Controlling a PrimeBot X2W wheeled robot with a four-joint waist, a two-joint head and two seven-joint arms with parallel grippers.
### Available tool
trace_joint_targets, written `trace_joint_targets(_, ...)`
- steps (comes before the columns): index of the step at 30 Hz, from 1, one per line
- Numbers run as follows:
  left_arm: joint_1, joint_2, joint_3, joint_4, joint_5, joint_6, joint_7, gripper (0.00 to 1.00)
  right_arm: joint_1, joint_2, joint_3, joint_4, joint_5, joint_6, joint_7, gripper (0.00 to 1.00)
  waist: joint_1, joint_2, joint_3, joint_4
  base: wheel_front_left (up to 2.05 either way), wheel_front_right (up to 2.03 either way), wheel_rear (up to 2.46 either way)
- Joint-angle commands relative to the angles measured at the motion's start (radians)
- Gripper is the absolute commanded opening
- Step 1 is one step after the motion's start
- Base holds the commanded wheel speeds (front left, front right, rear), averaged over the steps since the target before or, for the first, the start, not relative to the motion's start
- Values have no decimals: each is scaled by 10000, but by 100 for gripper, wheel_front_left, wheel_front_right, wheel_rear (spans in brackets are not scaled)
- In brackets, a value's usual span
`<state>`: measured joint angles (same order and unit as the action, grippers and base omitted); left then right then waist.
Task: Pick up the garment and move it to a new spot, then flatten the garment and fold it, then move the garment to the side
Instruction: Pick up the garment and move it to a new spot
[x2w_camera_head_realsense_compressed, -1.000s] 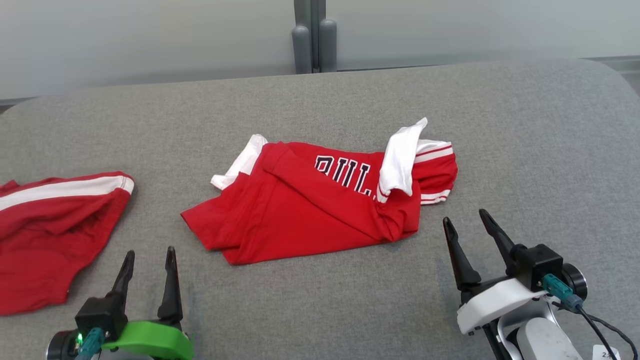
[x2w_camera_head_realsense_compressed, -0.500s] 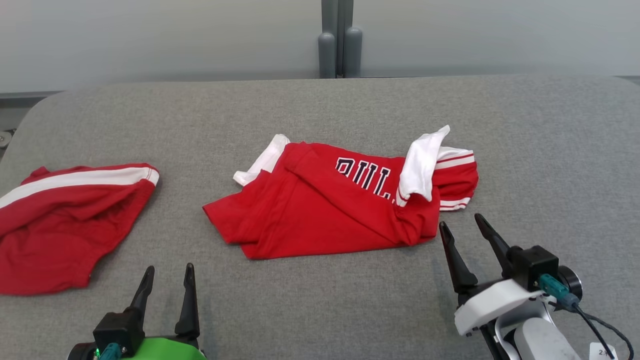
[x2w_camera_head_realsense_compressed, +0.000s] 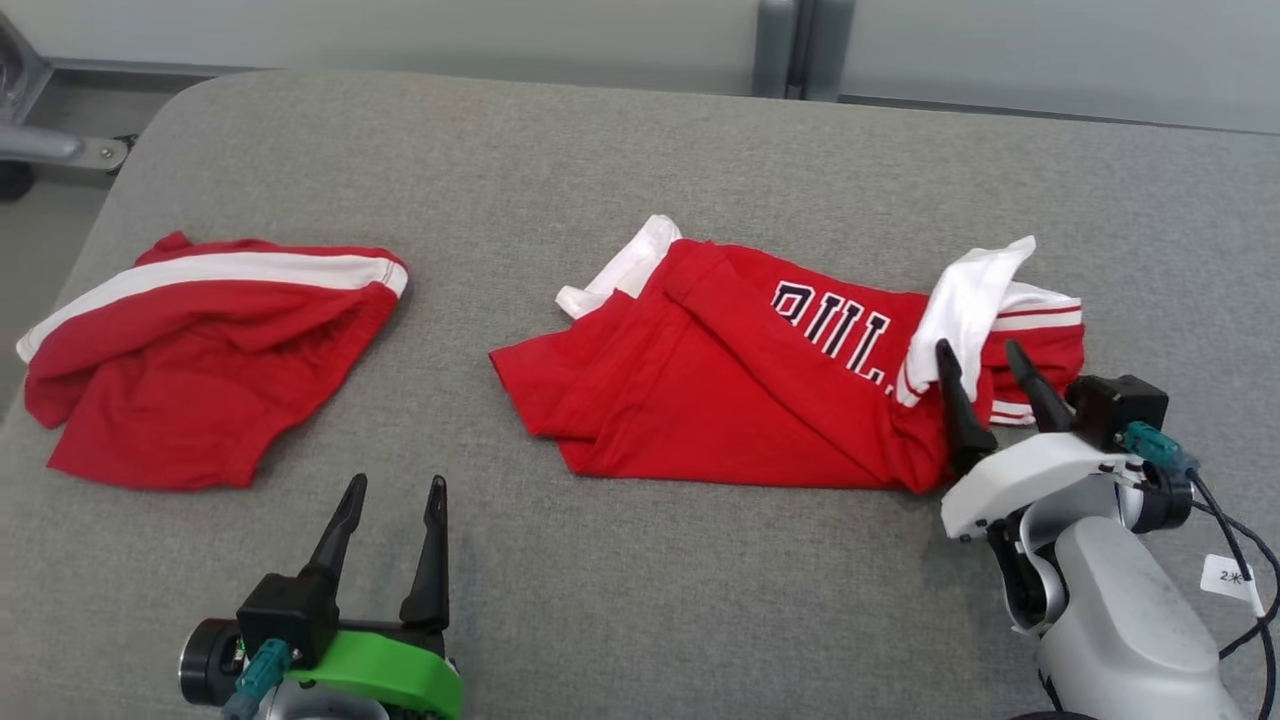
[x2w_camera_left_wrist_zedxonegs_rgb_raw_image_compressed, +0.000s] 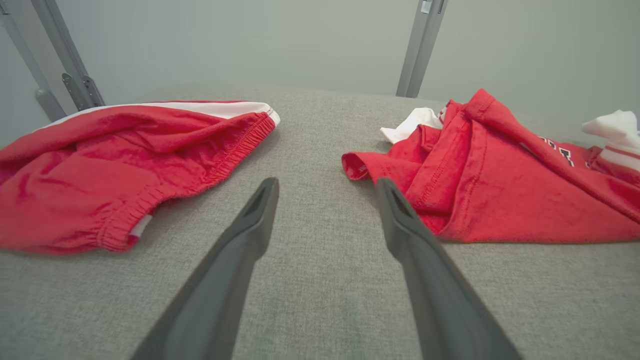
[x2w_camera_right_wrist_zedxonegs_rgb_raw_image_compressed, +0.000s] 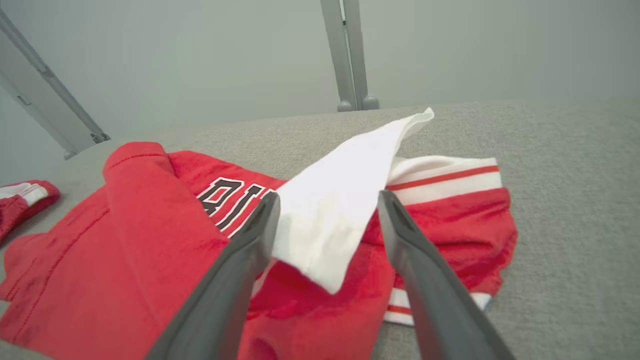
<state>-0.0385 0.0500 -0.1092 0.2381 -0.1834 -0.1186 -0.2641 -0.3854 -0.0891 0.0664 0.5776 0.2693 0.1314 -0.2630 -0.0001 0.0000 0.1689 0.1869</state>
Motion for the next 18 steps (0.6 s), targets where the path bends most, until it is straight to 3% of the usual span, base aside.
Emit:
trace_joint_targets(1,-192,14,-43,-33,18,19,-4,100,-206,-61,-164,270,184,-14,-29,100,1,0,442,597,0,0,0)
trace_joint_targets(11,-416,14,-266,-123,53,100,-5,100,-1211,-34,-967,1689,413,-14,-29,100,1,0,891,1171,0,0,0)
trace_joint_targets(12,-427,13,-262,-134,16,121,-5,100,-1246,-29,-942,1721,384,-14,-29,96,1,0,918,1180,0,0,0)
trace_joint_targets(14,-422,13,-256,-149,-30,134,-5,100,-1303,-7,-887,1734,376,-12,-29,0,1,0,970,1181,0,0,0)
trace_joint_targets(18,-498,13,-315,-114,-116,134,-5,100,-1401,48,-893,1417,470,-14,-29,0,1,0,1041,1121,0,0,0)
